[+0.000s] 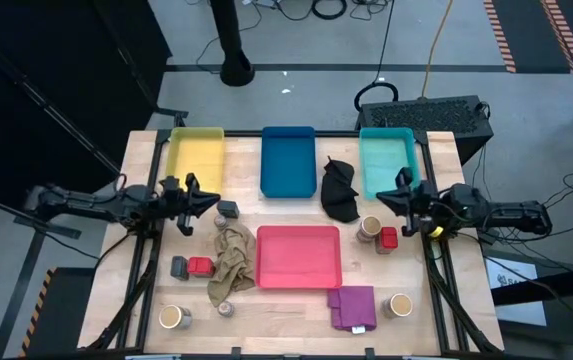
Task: Sort spices by type
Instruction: Put the top brown seasoning bottle into the blue bin
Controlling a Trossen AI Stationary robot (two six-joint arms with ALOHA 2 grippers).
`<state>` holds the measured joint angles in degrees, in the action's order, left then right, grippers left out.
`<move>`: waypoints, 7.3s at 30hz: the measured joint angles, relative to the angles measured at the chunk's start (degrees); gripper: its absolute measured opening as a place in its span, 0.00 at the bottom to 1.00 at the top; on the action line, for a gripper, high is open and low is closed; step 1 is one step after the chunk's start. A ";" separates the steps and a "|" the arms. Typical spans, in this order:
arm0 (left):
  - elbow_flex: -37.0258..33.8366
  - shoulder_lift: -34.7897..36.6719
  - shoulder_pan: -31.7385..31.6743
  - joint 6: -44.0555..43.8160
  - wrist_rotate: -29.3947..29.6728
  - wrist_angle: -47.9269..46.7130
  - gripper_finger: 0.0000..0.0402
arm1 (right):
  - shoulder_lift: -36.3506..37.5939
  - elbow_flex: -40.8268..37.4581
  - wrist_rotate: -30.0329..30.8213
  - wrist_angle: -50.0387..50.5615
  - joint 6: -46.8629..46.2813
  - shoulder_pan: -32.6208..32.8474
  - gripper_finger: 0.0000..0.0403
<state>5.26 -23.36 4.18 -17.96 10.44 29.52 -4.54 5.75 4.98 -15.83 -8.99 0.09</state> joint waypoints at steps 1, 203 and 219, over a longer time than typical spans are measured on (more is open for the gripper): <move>0.00 -0.56 0.11 -0.70 -0.04 1.34 0.07 | 0.00 1.07 -0.29 0.52 0.10 -0.04 0.00; 93.95 -90.32 -27.59 2.41 -3.06 -83.55 0.46 | -31.56 38.42 0.89 48.04 -17.43 -6.09 0.00; 93.92 -97.13 -28.38 2.87 -2.99 -83.49 0.47 | -31.63 37.16 0.91 49.48 -19.08 -6.09 0.00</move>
<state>99.18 -120.49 -24.20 -15.09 7.45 -53.98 -36.16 42.91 5.89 33.65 -28.07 -6.00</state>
